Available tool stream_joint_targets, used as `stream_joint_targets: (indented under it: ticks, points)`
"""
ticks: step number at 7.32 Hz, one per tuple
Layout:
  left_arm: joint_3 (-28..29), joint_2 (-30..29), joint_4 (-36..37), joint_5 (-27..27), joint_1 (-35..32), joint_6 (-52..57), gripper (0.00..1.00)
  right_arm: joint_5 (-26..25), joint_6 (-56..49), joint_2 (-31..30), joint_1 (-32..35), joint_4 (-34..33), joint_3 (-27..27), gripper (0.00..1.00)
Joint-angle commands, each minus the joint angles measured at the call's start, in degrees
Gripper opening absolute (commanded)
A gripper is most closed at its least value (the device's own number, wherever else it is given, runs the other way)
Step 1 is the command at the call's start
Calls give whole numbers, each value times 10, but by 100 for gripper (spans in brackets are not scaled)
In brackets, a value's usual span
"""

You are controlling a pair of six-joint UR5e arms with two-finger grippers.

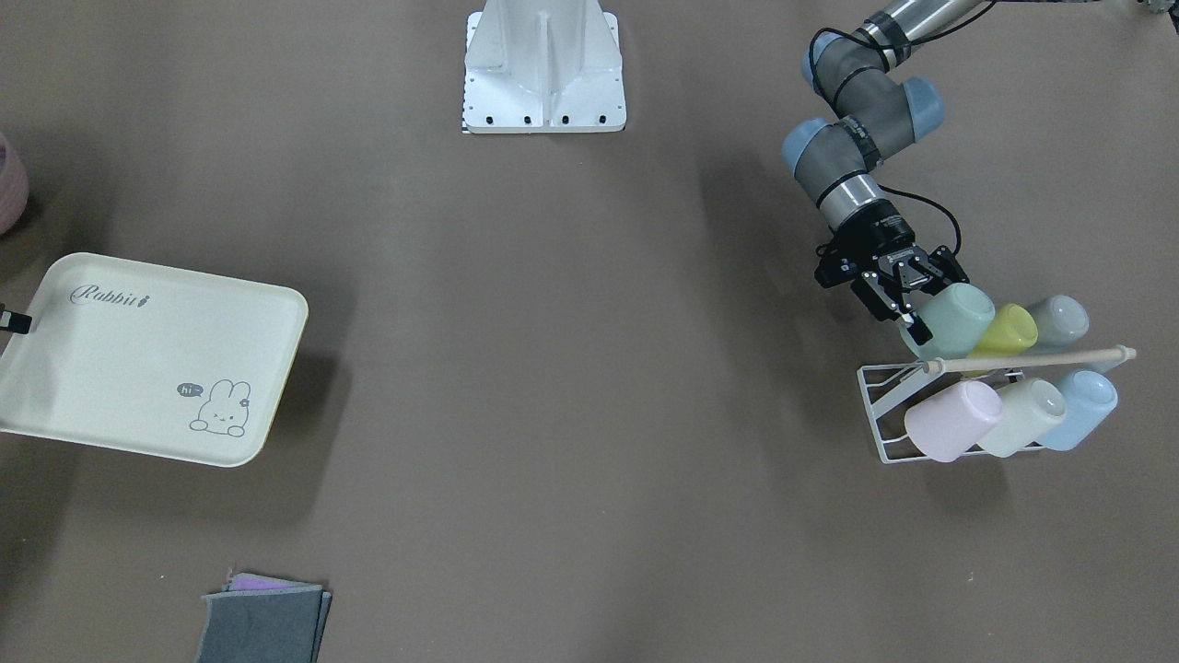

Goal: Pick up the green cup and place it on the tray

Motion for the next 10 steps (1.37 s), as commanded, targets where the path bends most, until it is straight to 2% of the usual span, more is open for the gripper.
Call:
stream_joint_targets:
  ticks: [1,3,4,6,7,8,9,10]
  points:
    - [-75,43,-1,2,0,18,31,18,1,0,-4,-2,40,0]
    - [-156,70,-8,16,-2,85,31,7,2,13,-64,-3,84,0]
    - [-184,80,-49,18,-4,90,28,-18,8,37,-99,-3,91,0]
    - [-183,87,-293,-15,1,116,26,-62,59,97,-166,-3,87,0]
    - [-184,87,-422,-100,-6,119,21,-83,93,129,-199,-2,87,0]
    - [-181,86,-504,-181,-25,110,18,-95,135,160,-224,-2,86,0]
    - [-179,75,-524,-251,-36,39,15,-113,187,194,-251,0,86,0]
    - [-176,66,-525,-312,-34,-120,15,-135,241,223,-281,6,87,0]
